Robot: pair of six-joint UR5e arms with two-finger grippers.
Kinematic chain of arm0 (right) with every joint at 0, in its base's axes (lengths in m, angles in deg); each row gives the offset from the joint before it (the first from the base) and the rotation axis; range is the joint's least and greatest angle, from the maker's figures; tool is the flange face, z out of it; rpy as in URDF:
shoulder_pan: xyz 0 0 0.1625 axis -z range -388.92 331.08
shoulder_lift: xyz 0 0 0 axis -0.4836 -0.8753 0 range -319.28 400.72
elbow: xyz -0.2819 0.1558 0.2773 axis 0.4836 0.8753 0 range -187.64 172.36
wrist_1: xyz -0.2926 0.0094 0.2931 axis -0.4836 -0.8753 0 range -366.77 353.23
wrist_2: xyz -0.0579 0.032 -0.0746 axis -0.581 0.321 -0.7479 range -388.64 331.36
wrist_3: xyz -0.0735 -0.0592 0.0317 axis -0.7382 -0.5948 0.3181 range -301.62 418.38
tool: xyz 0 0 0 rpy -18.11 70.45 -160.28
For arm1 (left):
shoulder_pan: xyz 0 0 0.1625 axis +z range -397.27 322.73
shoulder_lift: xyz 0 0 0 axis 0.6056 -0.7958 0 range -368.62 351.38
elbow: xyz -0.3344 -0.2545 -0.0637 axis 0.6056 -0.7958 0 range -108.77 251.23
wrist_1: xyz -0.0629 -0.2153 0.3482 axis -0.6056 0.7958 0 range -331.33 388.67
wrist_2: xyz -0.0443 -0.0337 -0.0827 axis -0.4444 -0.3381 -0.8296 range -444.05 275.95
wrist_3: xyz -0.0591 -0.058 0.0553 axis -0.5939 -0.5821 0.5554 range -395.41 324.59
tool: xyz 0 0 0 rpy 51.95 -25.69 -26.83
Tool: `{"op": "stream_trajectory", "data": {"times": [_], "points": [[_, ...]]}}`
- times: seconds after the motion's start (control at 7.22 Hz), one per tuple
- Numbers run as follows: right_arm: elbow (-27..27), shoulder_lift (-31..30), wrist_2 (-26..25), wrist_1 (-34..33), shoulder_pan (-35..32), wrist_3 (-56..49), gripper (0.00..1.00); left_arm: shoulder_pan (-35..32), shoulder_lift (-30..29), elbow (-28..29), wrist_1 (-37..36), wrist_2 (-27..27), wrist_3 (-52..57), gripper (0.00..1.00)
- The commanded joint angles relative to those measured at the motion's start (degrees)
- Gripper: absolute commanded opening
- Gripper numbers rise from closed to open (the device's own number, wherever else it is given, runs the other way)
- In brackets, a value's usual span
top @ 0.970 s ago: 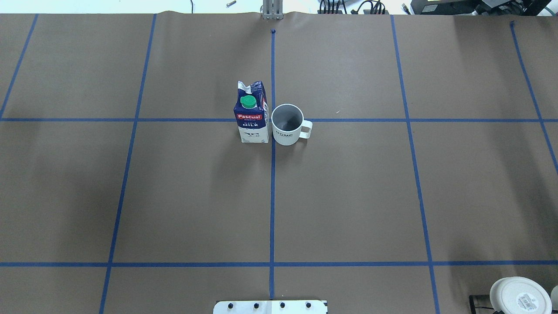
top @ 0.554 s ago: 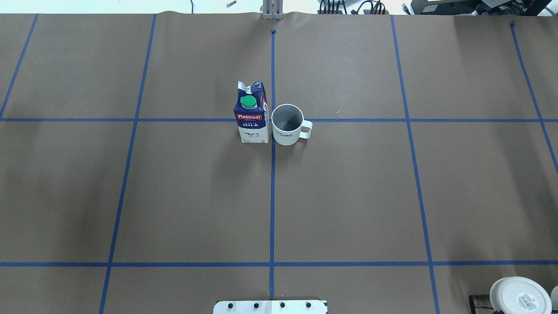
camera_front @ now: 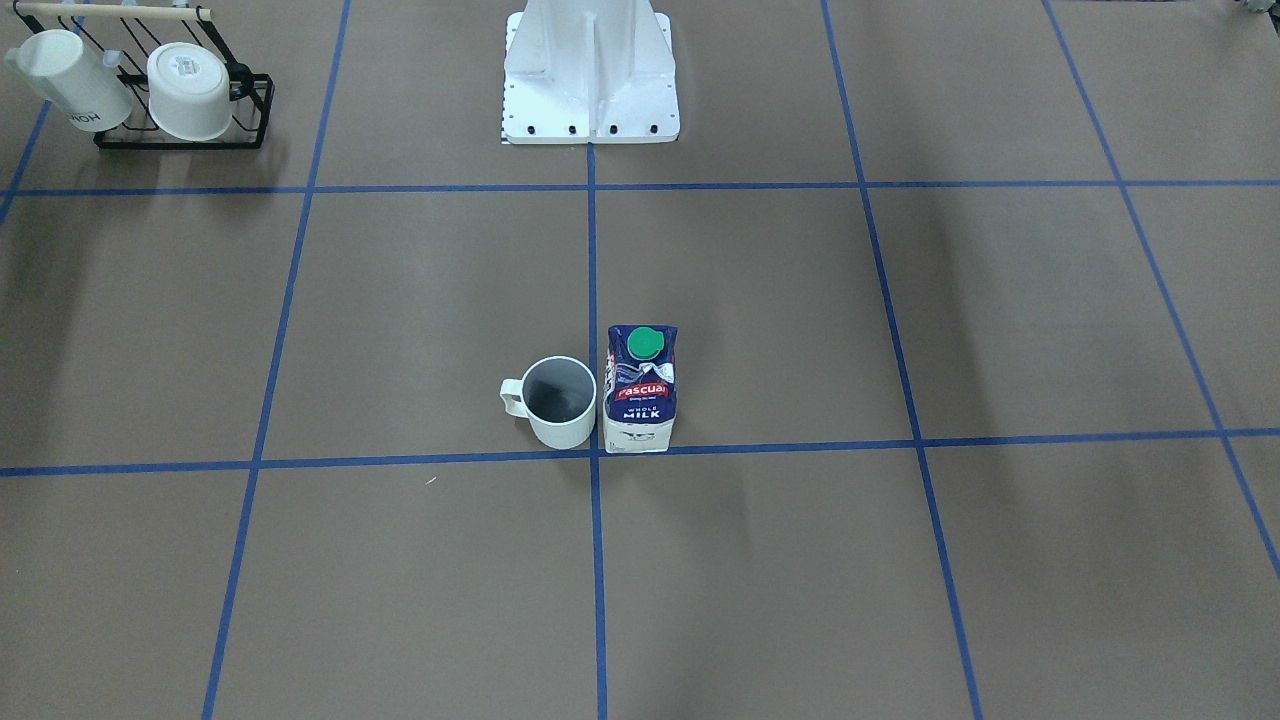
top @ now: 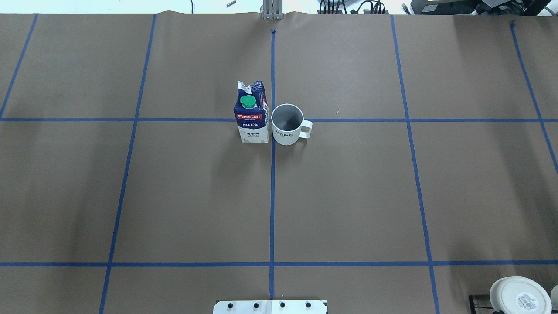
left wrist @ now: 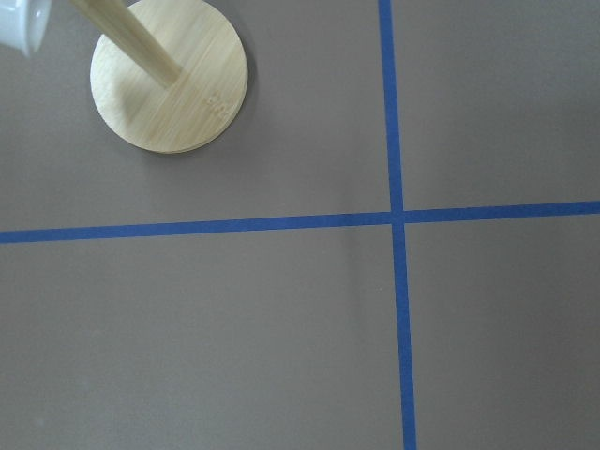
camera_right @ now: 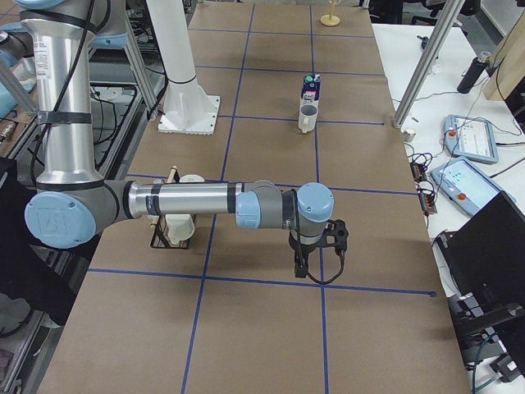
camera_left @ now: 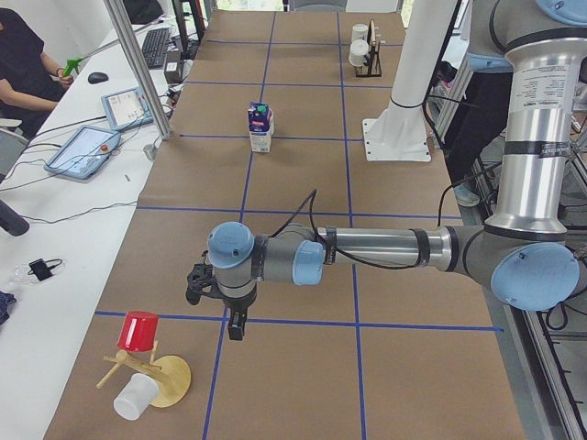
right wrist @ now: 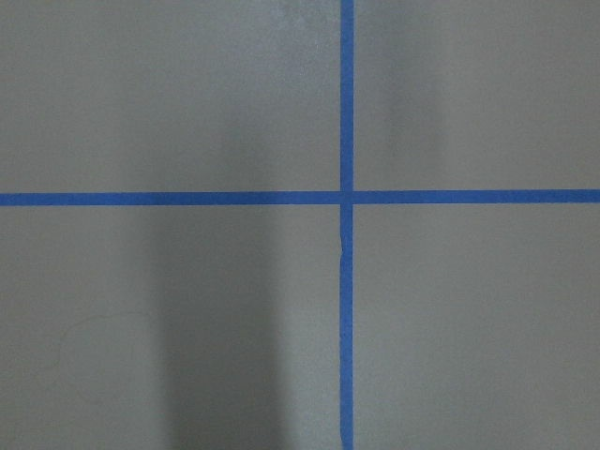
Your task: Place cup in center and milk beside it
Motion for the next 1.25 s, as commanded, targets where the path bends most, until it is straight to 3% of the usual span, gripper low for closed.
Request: {"op": "stream_trajectory", "data": {"times": [0.0, 1.11], "points": [[-1.69, 0.76, -0.63, -3.8, -0.01, 0.0, 1.0, -0.37, 0.08, -1.79, -2.72, -0.07, 0.0, 0.98], [-1.87, 0.75, -0.64, -3.45, -0.01, 0.08, 1.0, -0.2, 0.0, -1.36, -3.36, 0.01, -0.09, 0.98]]}}
